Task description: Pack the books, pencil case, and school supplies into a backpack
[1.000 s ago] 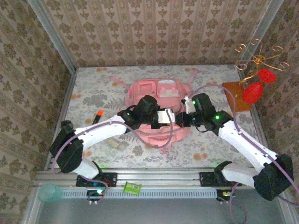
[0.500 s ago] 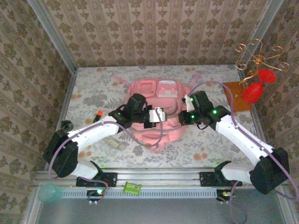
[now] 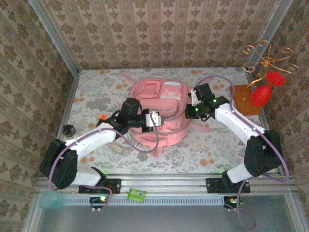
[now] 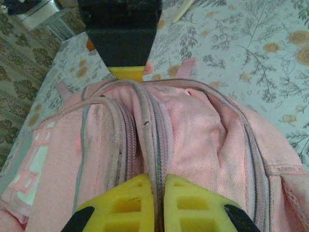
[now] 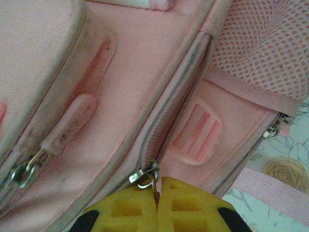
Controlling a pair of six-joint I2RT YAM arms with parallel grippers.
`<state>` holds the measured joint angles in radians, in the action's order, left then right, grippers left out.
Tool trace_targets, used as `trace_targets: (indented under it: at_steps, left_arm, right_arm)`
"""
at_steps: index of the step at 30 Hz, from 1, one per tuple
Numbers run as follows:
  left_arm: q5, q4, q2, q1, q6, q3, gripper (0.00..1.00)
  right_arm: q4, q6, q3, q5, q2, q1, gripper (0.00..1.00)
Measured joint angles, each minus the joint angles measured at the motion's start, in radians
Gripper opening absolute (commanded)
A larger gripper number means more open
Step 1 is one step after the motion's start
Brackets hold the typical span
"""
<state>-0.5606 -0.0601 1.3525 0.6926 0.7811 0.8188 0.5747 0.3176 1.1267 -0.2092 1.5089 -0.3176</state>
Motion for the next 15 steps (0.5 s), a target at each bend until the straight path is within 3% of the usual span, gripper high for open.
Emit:
trace_targets:
  at_steps: [10, 15]
  left_arm:
    - [0.035, -0.053, 0.000, -0.004, -0.011, -0.027, 0.00]
    - [0.068, -0.116, 0.041, 0.055, -0.090, -0.027, 0.00]
  right_arm:
    - [-0.051, -0.001, 0.024, -0.080, 0.062, 0.027, 0.01]
    - [-0.084, -0.007, -0.014, -0.097, 0.019, 0.063, 0.22]
